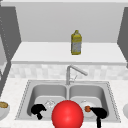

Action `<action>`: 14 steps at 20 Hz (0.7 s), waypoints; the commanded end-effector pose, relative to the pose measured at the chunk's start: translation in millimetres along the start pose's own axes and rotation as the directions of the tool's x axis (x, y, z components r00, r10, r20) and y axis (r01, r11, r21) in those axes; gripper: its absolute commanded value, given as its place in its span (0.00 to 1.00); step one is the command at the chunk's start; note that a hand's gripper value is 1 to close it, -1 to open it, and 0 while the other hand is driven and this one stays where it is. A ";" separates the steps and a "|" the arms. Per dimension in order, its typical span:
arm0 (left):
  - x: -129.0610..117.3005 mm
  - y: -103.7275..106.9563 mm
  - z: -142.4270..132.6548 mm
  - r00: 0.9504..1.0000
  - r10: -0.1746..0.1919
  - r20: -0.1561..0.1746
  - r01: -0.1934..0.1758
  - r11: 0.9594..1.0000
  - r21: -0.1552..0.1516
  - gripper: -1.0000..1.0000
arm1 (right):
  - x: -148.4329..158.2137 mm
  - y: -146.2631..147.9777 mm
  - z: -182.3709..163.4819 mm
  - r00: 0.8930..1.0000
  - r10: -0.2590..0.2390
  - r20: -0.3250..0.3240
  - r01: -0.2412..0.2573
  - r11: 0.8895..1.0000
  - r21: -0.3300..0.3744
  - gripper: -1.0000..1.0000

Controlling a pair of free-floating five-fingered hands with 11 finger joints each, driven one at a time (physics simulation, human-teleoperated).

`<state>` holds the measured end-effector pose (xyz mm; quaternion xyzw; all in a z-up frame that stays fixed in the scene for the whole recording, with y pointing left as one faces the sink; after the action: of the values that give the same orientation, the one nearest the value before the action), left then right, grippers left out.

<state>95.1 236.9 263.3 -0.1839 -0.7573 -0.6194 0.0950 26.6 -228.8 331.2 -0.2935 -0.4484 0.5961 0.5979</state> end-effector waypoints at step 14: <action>0.0 0.0 0.0 1.000 0.000 0.000 0.000 1.000 0.000 0.50 | -6.3 10.0 1.7 1.000 0.008 -0.006 -0.008 1.000 0.014 0.00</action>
<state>95.1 236.9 263.3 -0.1839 -0.7573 -0.6194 0.0950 21.4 -234.0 322.2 -0.2930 -0.4411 0.6009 0.5988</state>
